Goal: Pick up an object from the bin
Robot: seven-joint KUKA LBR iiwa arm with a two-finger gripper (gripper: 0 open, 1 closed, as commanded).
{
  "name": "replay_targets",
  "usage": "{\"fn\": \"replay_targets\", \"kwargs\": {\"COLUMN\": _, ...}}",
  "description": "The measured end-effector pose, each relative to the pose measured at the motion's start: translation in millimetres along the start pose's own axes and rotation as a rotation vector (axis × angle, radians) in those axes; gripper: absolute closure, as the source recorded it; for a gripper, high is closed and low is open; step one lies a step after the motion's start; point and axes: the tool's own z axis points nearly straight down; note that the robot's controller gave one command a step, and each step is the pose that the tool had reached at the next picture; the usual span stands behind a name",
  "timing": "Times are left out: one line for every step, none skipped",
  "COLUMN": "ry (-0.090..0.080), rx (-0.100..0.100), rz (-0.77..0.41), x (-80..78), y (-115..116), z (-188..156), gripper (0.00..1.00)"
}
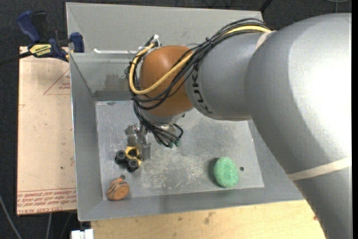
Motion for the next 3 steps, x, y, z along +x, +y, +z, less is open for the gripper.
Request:
{"fn": "replay_targets", "kwargs": {"ry": 0.007, "rx": 0.000, "rz": -0.001, "x": 0.0, "y": 1.5, "z": -52.2, "gripper": 1.00}}
{"fn": "replay_targets", "kwargs": {"ry": -0.009, "rx": 0.001, "rz": 0.005, "x": -14.9, "y": 0.6, "z": -77.4, "gripper": 1.00}}
{"fn": "replay_targets", "kwargs": {"ry": 0.012, "rx": 0.000, "rz": 0.006, "x": 11.0, "y": 1.0, "z": -104.2, "gripper": 1.00}}
